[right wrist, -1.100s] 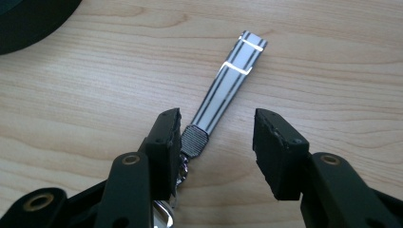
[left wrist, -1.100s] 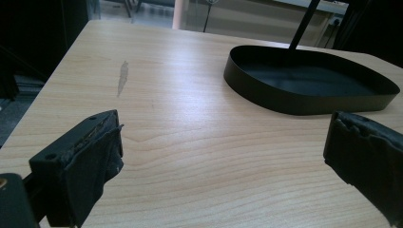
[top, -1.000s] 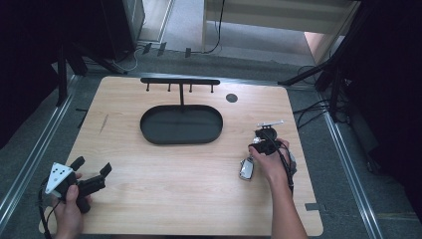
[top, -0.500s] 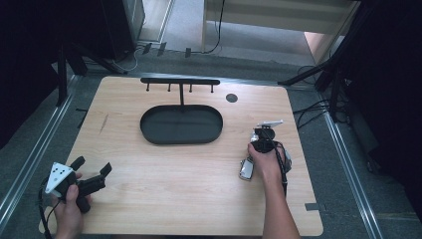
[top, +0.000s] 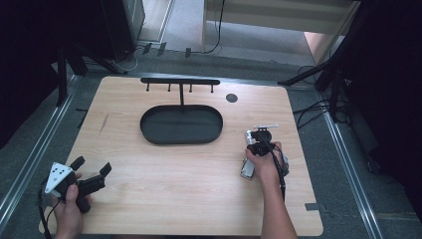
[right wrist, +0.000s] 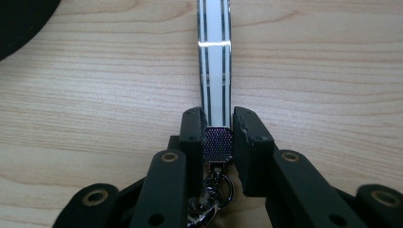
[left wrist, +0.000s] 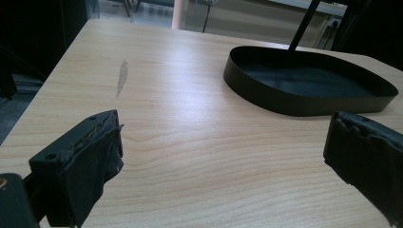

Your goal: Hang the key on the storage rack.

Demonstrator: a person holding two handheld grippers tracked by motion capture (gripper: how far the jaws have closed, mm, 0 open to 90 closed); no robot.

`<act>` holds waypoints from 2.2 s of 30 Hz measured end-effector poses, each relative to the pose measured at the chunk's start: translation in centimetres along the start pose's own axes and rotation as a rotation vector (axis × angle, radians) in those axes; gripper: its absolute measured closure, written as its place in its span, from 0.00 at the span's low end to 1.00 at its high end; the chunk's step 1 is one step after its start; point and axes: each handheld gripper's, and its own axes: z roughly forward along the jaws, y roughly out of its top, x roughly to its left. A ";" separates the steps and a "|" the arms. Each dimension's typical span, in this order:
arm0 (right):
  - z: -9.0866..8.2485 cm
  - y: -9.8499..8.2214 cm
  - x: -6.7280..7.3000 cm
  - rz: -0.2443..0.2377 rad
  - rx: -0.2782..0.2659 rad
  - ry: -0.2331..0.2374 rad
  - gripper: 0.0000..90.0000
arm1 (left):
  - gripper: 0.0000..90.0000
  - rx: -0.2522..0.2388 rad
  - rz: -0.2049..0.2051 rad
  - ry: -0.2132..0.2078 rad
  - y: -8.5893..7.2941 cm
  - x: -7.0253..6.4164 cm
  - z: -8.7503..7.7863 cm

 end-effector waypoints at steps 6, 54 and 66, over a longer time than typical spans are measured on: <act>0.0 -0.5 0.3 0.000 -0.072 -0.007 0.84 | 0.00 0.000 0.000 0.001 0.0 0.0 0.0; -6.3 2.7 8.7 -0.275 -0.804 0.241 0.84 | 0.00 0.000 0.003 0.000 0.0 0.0 0.0; -5.1 4.1 10.4 -0.290 -0.771 0.297 0.84 | 0.00 -0.003 -0.008 -0.002 0.0 0.1 -0.1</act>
